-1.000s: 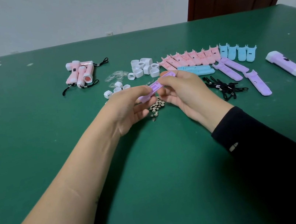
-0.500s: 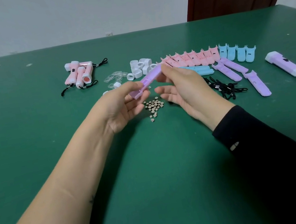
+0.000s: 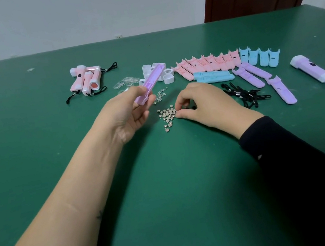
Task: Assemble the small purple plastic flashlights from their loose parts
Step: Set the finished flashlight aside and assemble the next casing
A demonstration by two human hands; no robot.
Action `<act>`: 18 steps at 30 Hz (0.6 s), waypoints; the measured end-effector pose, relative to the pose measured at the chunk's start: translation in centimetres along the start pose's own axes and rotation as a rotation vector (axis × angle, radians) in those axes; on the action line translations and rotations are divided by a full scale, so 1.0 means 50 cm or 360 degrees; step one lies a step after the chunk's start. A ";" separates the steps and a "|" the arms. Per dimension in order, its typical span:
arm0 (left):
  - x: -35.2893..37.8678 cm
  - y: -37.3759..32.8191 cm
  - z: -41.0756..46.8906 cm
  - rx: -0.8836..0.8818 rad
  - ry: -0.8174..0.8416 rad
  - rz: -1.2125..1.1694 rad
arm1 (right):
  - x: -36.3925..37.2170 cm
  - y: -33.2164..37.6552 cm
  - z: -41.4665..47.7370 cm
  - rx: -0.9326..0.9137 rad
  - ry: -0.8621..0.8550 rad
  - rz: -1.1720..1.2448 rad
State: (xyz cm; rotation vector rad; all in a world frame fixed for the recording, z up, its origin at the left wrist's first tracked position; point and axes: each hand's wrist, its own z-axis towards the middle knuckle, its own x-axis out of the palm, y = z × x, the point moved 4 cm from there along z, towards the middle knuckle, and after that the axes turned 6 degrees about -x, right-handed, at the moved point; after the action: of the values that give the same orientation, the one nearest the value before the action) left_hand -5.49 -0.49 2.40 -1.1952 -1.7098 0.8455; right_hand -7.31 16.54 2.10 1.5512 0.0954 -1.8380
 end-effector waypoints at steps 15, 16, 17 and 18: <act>0.015 0.013 -0.003 -0.0023 0.0048 -0.0008 | 0.021 0.005 -0.001 0.0008 0.0016 -0.0144; 0.016 0.014 -0.003 -0.0023 0.0056 -0.0008 | 0.020 0.004 -0.001 0.0015 0.0013 -0.0136; 0.018 0.014 -0.003 -0.0021 0.0063 -0.0008 | 0.019 0.003 -0.001 0.0030 0.0001 -0.0115; 0.019 0.015 -0.003 -0.0018 0.0071 -0.0006 | 0.016 0.002 0.000 0.0052 -0.0025 -0.0074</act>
State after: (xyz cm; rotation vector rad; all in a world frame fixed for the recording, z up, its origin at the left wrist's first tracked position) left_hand -5.22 0.65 2.07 -1.2092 -1.6825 0.8019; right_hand -7.26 16.11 1.42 1.5687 0.0952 -1.8966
